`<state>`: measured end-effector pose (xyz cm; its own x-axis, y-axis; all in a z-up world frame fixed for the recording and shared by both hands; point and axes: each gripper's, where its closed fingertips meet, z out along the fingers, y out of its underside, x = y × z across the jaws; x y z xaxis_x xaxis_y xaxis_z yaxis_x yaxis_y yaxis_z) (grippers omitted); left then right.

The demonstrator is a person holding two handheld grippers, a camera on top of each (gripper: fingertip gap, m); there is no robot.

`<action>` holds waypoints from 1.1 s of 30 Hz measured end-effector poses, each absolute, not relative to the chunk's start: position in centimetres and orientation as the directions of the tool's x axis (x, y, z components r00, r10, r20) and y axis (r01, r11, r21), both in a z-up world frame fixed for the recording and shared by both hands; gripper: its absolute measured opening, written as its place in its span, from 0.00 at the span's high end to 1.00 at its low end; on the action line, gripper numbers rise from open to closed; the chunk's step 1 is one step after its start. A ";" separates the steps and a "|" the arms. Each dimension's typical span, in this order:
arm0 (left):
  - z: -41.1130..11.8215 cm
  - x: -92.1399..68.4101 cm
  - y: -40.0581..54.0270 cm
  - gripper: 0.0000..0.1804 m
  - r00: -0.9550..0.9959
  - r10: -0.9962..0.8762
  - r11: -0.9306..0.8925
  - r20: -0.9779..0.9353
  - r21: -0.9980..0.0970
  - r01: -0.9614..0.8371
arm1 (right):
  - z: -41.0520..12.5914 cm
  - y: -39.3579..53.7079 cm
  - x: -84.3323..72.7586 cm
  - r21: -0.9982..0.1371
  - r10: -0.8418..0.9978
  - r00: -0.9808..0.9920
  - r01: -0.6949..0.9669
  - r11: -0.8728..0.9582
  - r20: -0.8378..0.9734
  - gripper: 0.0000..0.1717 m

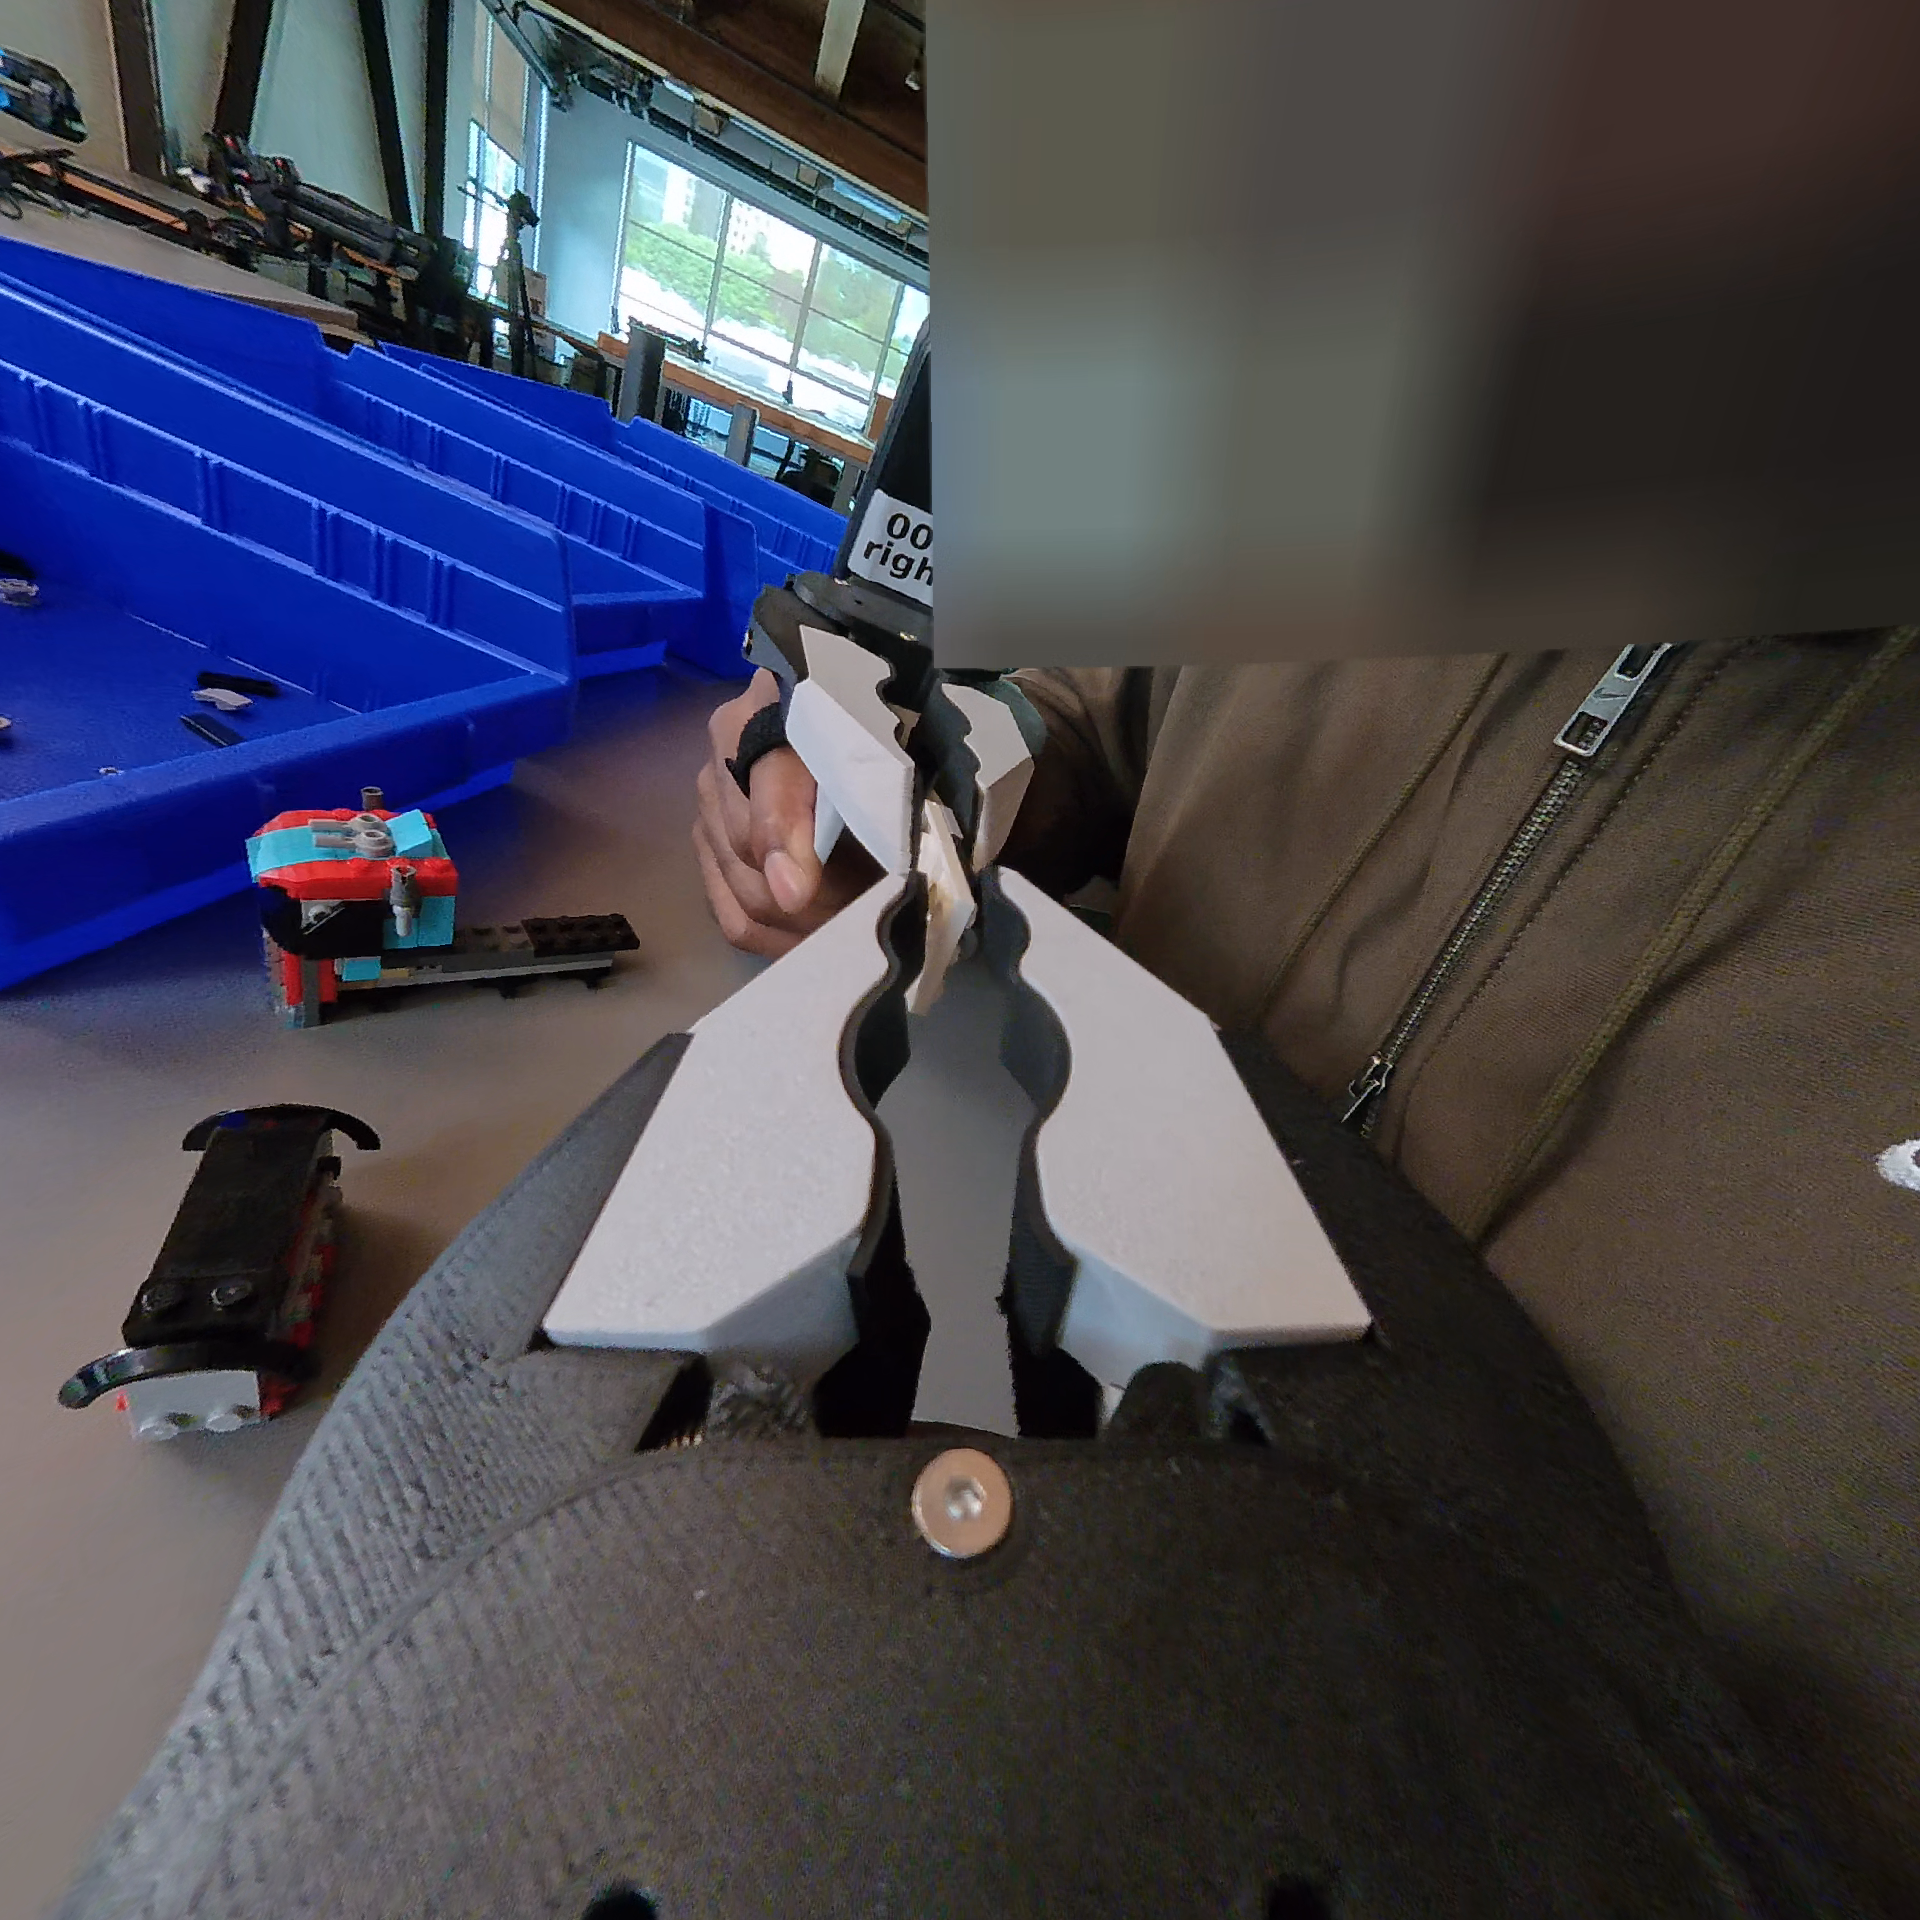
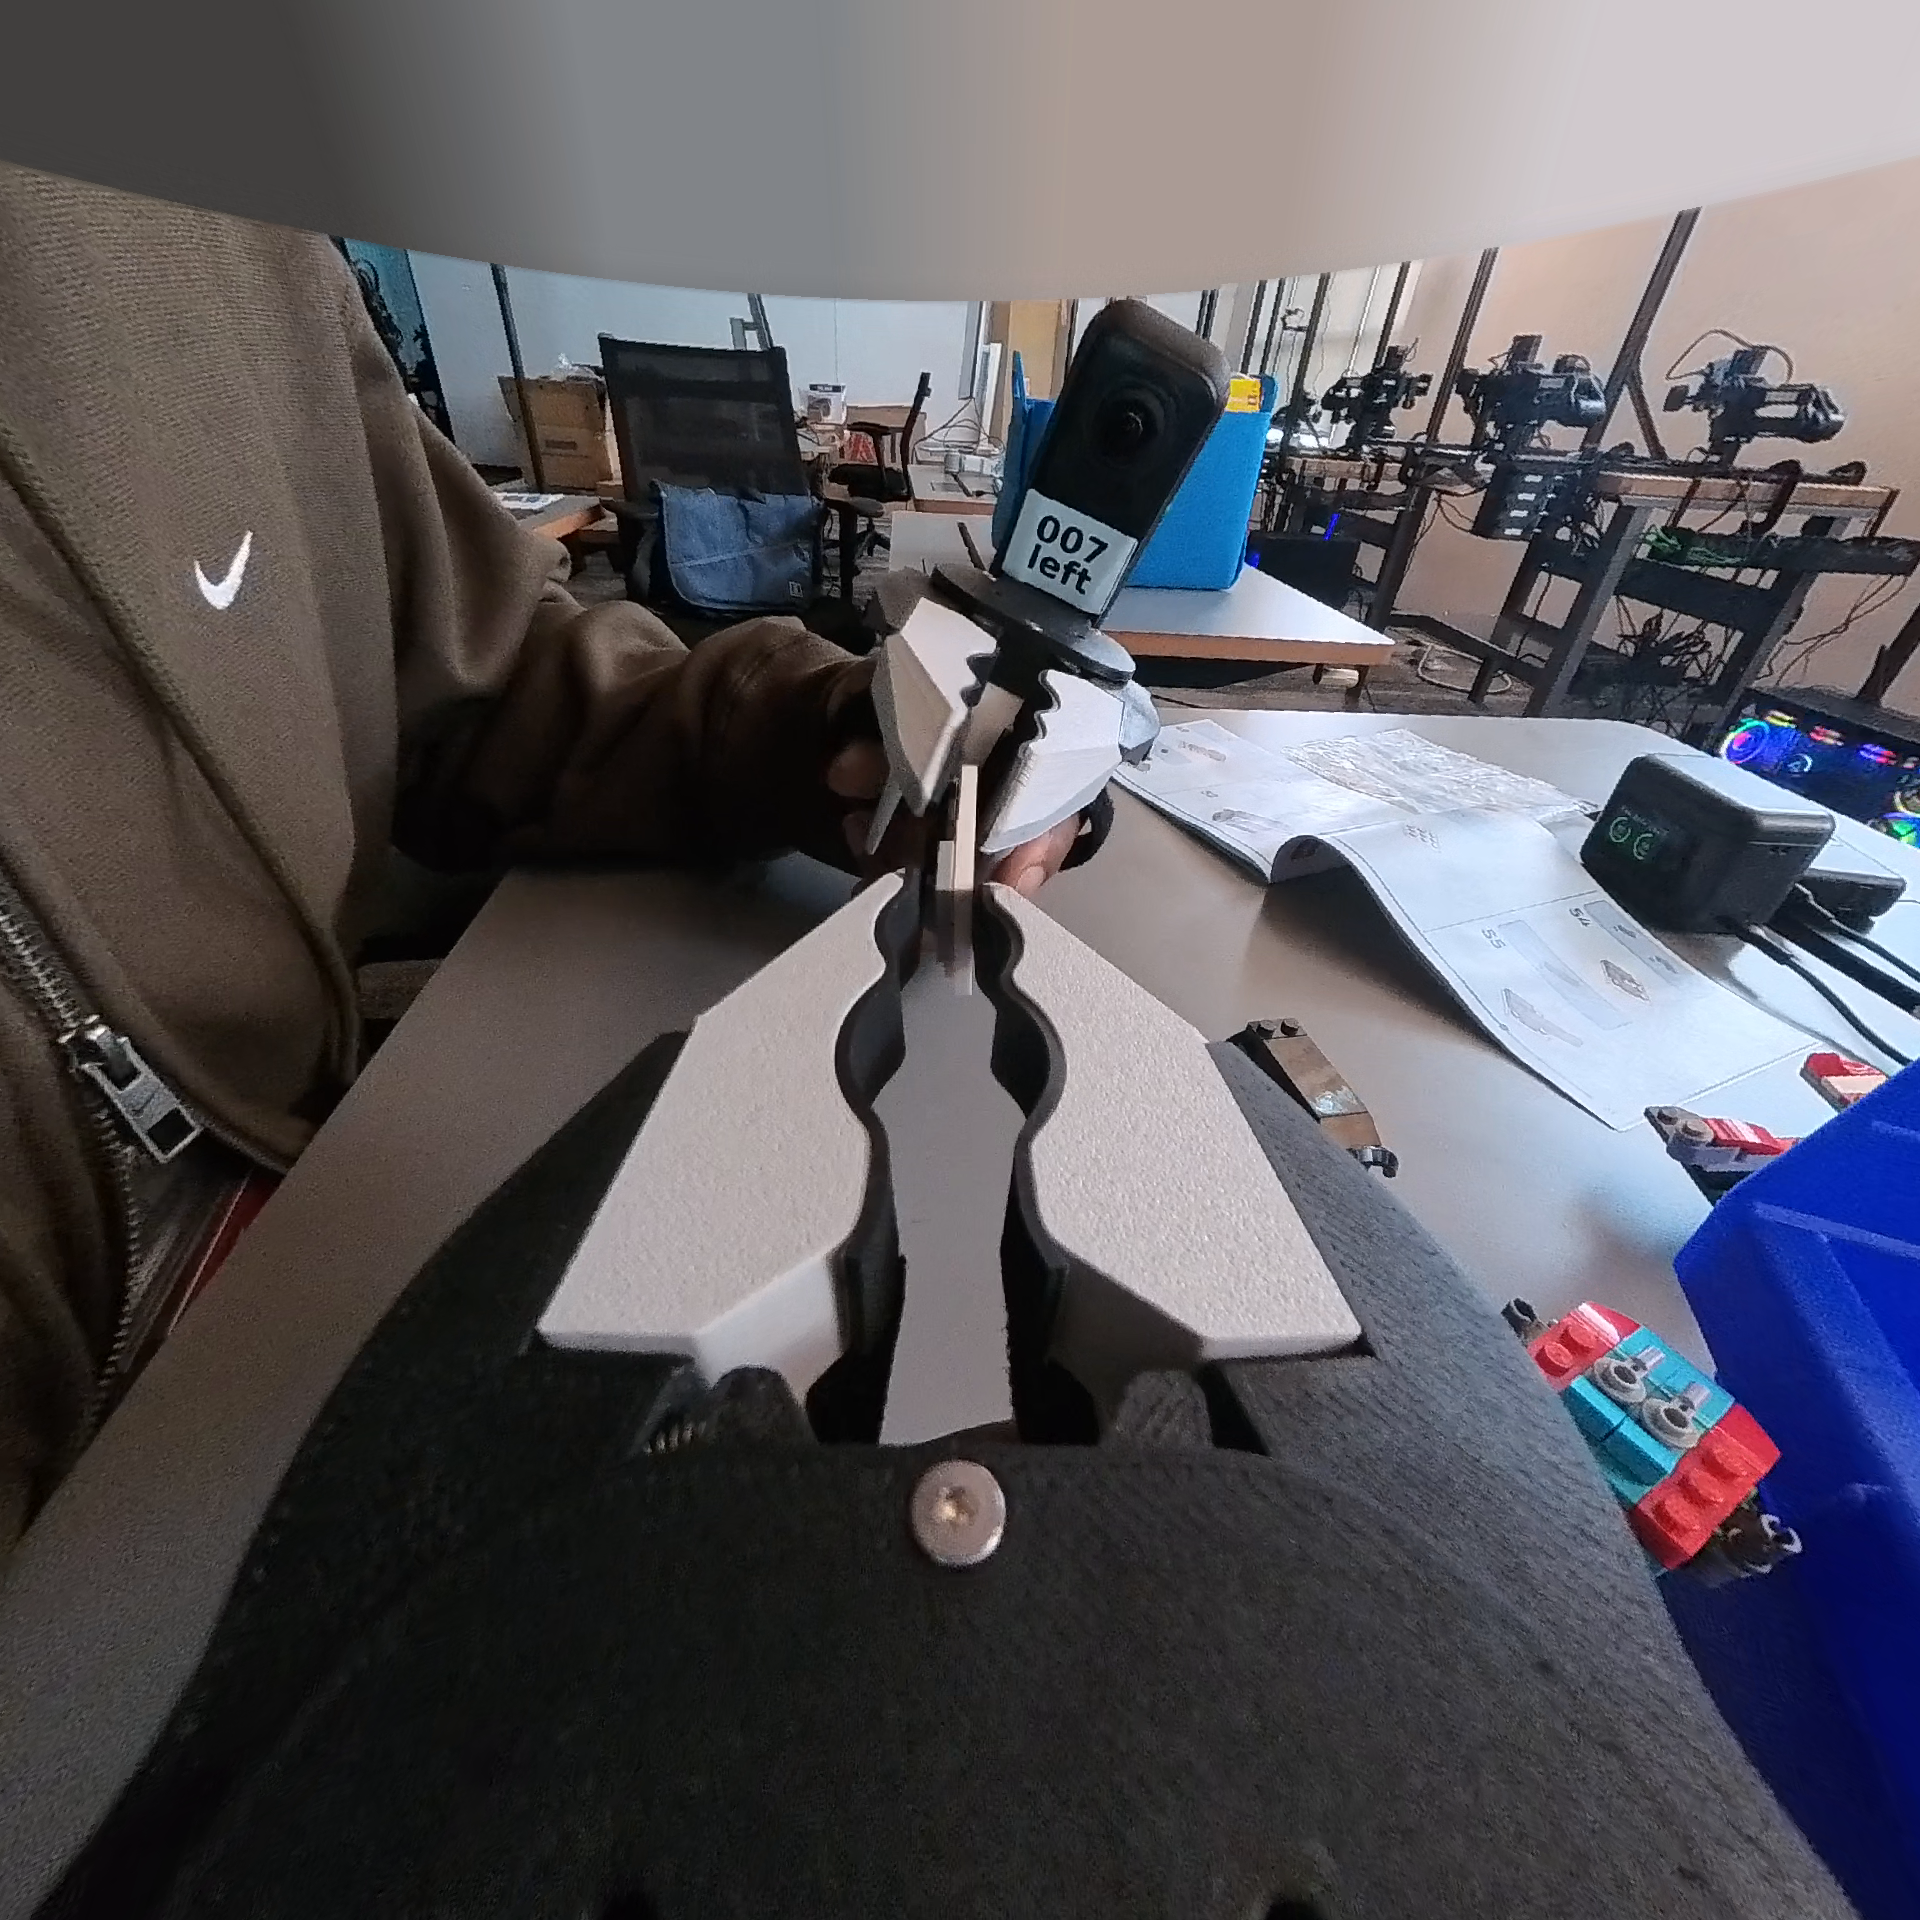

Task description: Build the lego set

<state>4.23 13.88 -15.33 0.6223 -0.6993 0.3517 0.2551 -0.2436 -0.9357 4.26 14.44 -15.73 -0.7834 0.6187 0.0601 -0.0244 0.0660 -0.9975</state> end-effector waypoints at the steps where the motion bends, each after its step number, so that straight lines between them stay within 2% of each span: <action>1: -15.4 4.2 13.9 0.94 0.624 -0.699 -0.244 0.350 -0.937 0.251 | -15.7 14.4 4.3 -0.997 0.619 -0.783 -0.024 0.067 0.060 0.94; 33: -15.8 4.3 13.8 0.95 0.645 -0.703 -0.228 0.299 -0.954 0.195 | -16.2 14.1 4.4 -0.998 0.593 -0.805 -0.003 0.060 0.038 0.94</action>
